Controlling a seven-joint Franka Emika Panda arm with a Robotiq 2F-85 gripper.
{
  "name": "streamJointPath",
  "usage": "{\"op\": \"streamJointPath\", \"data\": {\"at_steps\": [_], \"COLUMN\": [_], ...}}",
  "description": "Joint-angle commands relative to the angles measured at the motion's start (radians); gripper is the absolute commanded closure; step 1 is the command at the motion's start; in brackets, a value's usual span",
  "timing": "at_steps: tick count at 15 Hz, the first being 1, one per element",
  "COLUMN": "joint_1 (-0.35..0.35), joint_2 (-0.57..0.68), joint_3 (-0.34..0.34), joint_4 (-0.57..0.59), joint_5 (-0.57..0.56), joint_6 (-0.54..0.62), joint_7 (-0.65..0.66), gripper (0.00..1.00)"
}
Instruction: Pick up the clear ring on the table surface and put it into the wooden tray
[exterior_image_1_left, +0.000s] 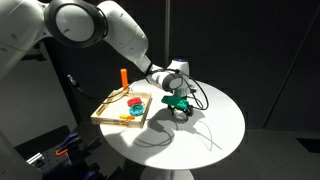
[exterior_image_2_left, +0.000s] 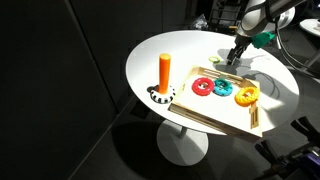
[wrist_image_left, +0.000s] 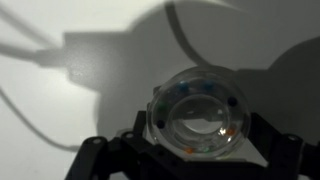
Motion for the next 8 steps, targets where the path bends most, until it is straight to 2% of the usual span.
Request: {"op": "streamJointPath", "data": {"at_steps": [1, 2, 8], "joint_1": [-0.019, -0.022, -0.046], "joint_2": [0.025, 0.016, -0.074], "joint_3": [0.020, 0.023, 0.071], "joint_4": [0.038, 0.040, 0.008], "joint_5": [-0.010, -0.007, 0.014], "joint_6": [0.009, 0.005, -0.015], "joint_7": [0.003, -0.001, -0.035], "gripper": [0.27, 0.30, 0.30]}}
